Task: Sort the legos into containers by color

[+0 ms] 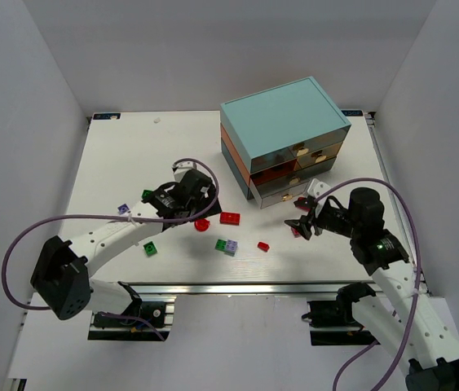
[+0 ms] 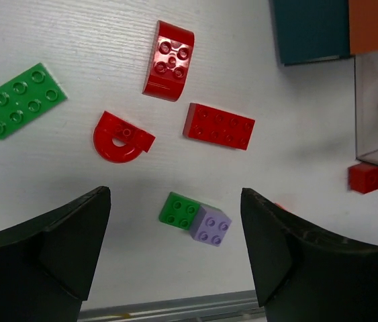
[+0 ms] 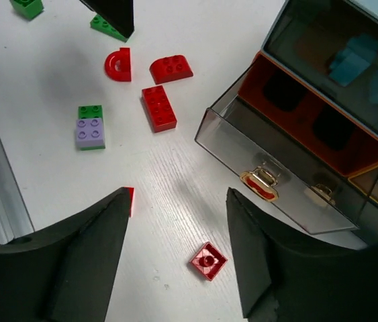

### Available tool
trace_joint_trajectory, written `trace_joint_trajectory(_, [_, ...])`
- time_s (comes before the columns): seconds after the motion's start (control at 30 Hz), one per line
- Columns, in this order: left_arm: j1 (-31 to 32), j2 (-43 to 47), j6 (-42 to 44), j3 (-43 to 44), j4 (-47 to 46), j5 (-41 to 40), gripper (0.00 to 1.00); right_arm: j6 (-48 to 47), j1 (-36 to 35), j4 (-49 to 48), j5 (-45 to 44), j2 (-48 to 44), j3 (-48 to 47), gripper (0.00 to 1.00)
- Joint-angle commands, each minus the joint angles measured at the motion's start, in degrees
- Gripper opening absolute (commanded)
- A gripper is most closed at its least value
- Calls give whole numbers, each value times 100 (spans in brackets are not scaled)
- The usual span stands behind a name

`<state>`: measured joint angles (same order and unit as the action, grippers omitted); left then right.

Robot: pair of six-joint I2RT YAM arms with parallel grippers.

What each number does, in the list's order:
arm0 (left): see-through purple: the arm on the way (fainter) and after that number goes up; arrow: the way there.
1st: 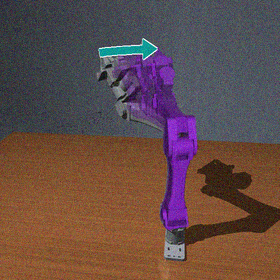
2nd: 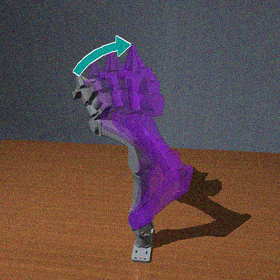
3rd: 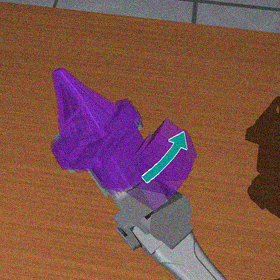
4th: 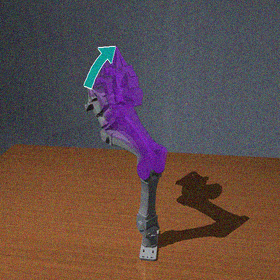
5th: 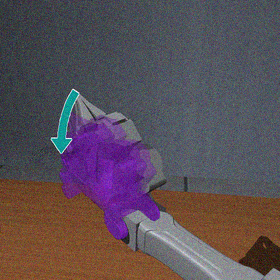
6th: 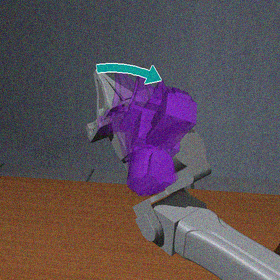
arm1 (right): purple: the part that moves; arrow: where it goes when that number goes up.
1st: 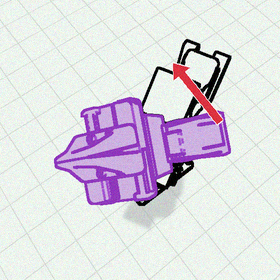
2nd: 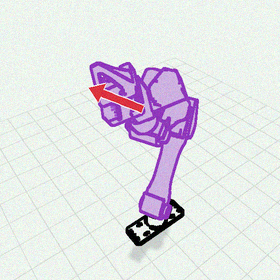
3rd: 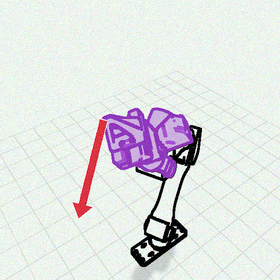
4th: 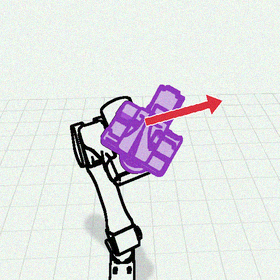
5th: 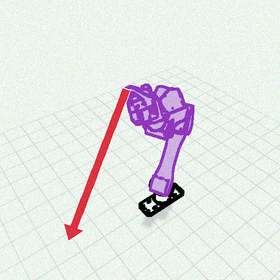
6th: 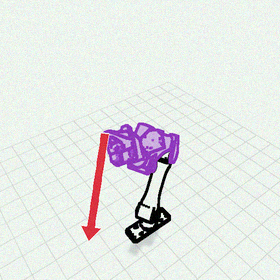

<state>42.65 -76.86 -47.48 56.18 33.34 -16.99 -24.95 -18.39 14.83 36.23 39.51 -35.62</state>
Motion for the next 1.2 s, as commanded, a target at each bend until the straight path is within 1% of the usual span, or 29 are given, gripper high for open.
trace_joint_trajectory(0.0, [-125,-39,-1173,323,524,-129,88,-54,2,-113,-353,39,-6,64])
trace_joint_trajectory(0.03, [-178,-48,-1289,280,524,-68,88,-80,20,-77,-414,100,-50,61])
trace_joint_trajectory(0.07, [-178,-74,-1411,244,515,46,88,-72,3,-42,-450,119,-86,48])
trace_joint_trajectory(0.1, [-239,-127,-1622,218,507,125,87,-63,11,-33,-485,127,-86,38])
trace_joint_trajectory(0.13, [-240,-180,-1737,174,507,161,87,-63,20,-50,-511,127,-86,30])
trace_joint_trajectory(0.17, [-292,-250,-1834,165,524,213,87,-54,3,-85,-520,110,-68,18])
trace_joint_trajectory(0.2, [-293,-381,-2035,174,559,240,87,-54,2,-103,-529,101,-42,15])
trace_joint_trajectory(0.27, [-354,-548,-2264,244,717,249,86,-28,20,-121,-582,57,-33,14])
trace_joint_trajectory(0.4, [-416,-953,-2625,358,735,267,84,-10,20,-200,-696,-13,2,13])
trace_joint_trajectory(0.5, [-469,-1146,-2740,411,630,170,78,-1,11,-226,-722,-40,28,13])
trace_joint_trajectory(0.53, [-469,-1225,-2775,428,577,161,75,8,11,-244,-740,-66,28,13])
trace_joint_trajectory(0.73, [-521,-1656,-2793,674,577,117,66,-10,11,-270,-784,-101,55,13])
trace_joint_trajectory(0.9, [-635,-1999,-2775,762,647,100,65,8,2,-331,-836,-180,99,12])
trace_joint_trajectory(1.07, [-688,-2114,-2731,789,630,74,66,16,2,-358,-854,-241,116,11])
trace_joint_trajectory(1.17, [-741,-2184,-2705,798,621,38,64,8,11,-367,-854,-250,125,11])
